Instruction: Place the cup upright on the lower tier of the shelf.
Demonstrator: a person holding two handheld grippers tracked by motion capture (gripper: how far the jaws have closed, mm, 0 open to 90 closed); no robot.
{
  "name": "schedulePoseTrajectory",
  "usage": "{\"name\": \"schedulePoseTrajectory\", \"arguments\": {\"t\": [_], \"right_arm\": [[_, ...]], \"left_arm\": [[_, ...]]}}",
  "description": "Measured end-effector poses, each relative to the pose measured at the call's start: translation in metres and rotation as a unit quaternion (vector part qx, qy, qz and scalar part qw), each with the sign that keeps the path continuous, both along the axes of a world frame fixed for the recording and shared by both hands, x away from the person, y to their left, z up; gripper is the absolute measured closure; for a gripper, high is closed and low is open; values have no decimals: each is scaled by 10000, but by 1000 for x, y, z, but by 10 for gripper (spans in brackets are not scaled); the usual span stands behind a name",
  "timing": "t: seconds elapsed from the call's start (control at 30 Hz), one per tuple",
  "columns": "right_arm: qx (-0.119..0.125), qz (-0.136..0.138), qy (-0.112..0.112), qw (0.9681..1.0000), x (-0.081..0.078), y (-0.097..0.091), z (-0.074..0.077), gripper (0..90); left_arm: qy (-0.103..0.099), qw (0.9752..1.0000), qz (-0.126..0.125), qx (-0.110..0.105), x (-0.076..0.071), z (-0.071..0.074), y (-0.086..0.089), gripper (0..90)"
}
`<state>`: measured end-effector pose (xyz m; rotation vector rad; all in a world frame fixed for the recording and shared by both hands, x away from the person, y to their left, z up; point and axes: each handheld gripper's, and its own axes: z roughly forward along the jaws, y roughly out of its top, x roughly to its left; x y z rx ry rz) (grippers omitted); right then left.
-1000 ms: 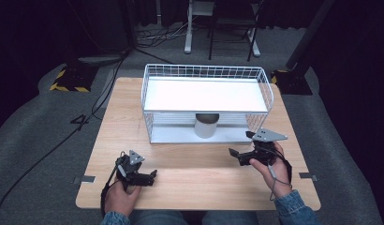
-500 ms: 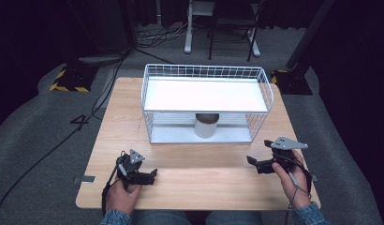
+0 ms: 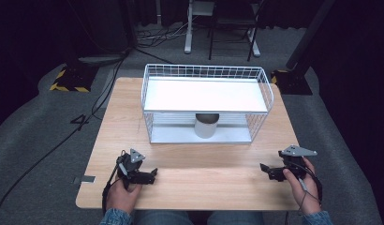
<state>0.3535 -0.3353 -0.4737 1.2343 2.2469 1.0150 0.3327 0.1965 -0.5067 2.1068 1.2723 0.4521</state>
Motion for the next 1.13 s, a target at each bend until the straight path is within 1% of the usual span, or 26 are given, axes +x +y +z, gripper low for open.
{"name": "schedulePoseTrajectory", "arguments": {"t": [0.13, 0.3, 0.37, 0.5, 0.57, 0.63, 0.73, 0.8, 0.9, 1.13], "right_arm": [[-98, -110, 120, 9998, 0, -6, -10, 47], [-122, -179, 224, 9995, -1, -11, -20, 47], [-155, -211, 249, 9993, -1, -13, -22, 47], [-156, -195, 295, 9993, -2, -14, -26, 46], [-199, -198, 320, 9991, -3, -13, -28, 46], [-246, -202, 279, 9991, -3, -13, -29, 39], [-224, -226, 248, 9992, -4, -12, -30, 28], [-198, -240, 186, 9993, -4, -11, -32, 1], [-204, -247, 177, 9993, -6, -10, -33, 1], [-206, -360, 153, 9990, -9, -10, -33, 2]], "left_arm": [[-1, 10000, 0, -1, 0, 0, 0, 5], [0, 10000, -4, 3, 0, 0, 0, 5], [0, 10000, 3, 3, 0, 0, 0, 4], [1, 10000, -1, 4, 0, 0, 0, 5], [0, 10000, 0, -1, 0, 0, 0, 5], [-1, 10000, 1, 0, 0, 0, 0, 5], [2, 10000, -3, 1, 0, 0, 0, 5], [1, 10000, 0, 5, 0, 0, 0, 5], [0, 10000, -2, 1, 0, 0, 0, 5], [0, 10000, 2, 4, 0, 0, 0, 5]]}}
